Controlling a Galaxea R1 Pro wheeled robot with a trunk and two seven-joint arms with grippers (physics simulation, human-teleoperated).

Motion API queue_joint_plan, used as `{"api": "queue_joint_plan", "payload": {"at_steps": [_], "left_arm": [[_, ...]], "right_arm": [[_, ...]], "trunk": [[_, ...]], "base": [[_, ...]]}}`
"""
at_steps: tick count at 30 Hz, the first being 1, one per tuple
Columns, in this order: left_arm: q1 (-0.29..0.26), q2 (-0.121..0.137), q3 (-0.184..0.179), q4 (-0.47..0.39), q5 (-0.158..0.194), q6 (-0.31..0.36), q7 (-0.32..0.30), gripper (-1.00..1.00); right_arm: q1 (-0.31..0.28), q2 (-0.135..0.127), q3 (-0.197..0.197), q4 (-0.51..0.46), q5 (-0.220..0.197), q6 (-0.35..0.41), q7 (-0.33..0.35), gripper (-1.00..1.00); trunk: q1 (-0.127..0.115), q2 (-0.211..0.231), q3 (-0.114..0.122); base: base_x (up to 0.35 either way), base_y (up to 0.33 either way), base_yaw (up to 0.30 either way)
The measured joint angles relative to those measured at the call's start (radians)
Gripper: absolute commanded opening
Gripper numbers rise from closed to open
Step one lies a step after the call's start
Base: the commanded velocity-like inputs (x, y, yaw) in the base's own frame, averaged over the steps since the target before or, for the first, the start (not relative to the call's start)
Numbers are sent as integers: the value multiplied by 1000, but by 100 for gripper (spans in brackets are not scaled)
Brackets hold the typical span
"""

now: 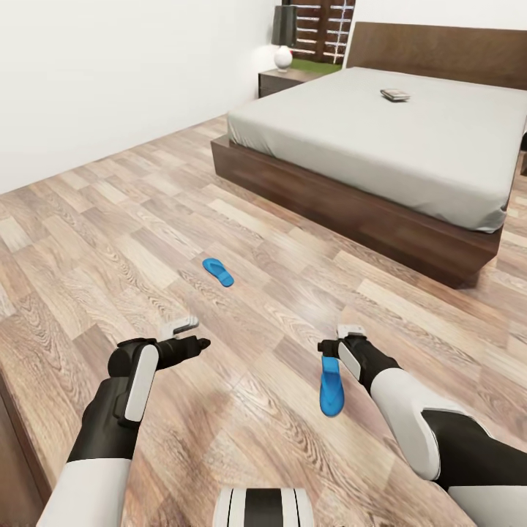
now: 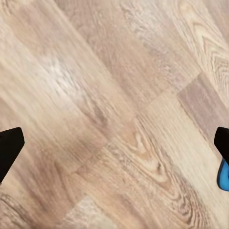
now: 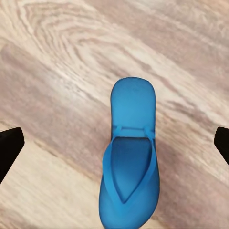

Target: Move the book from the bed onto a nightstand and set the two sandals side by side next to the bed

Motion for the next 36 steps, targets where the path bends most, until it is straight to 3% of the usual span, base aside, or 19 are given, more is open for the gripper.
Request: {"api": "queue_joint_plan", "payload": {"at_steps": [18, 36], "left_arm": [[14, -5, 1, -81, 10, 0, 0, 100], [21, -7, 0, -93, 13, 0, -3, 100]], "right_arm": [[1, 0, 0, 0, 0, -15, 0, 100], [1, 0, 0, -1, 0, -16, 0, 100]], "trunk": [[8, -4, -70], [16, -8, -139]], "base": [[0, 0, 0], [0, 0, 0]]}}
